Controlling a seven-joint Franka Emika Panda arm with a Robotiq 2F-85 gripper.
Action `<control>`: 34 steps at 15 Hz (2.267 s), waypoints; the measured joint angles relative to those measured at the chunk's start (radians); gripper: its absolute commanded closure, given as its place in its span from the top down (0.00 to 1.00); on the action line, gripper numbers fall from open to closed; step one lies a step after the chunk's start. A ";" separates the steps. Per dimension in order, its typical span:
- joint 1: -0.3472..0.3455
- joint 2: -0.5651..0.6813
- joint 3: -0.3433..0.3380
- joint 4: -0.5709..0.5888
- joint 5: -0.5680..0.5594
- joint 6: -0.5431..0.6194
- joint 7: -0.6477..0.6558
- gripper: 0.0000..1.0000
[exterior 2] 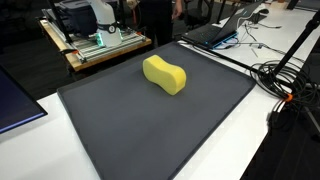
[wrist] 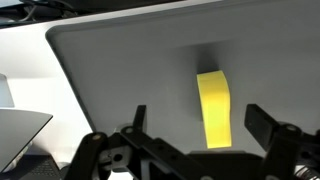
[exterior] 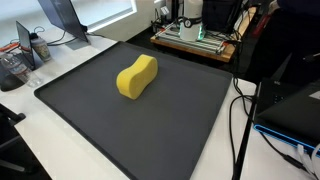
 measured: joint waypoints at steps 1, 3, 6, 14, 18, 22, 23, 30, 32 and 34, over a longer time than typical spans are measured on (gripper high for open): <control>0.000 0.000 0.000 0.000 0.000 0.000 0.000 1.00; 0.000 0.000 0.000 0.000 0.000 0.000 0.000 1.00; 0.005 0.000 0.002 0.000 0.002 -0.009 0.001 1.00; 0.099 -0.005 0.081 0.003 0.106 -0.201 0.068 1.00; 0.173 -0.006 0.125 0.004 0.182 -0.276 0.098 1.00; 0.216 -0.006 0.156 0.004 0.214 -0.333 0.104 1.00; 0.222 -0.006 0.161 0.004 0.215 -0.345 0.104 1.00; 0.239 -0.004 0.176 0.004 0.219 -0.389 0.103 0.44; 0.240 -0.003 0.176 0.004 0.219 -0.391 0.103 0.30; 0.240 -0.003 0.176 0.004 0.219 -0.392 0.103 0.21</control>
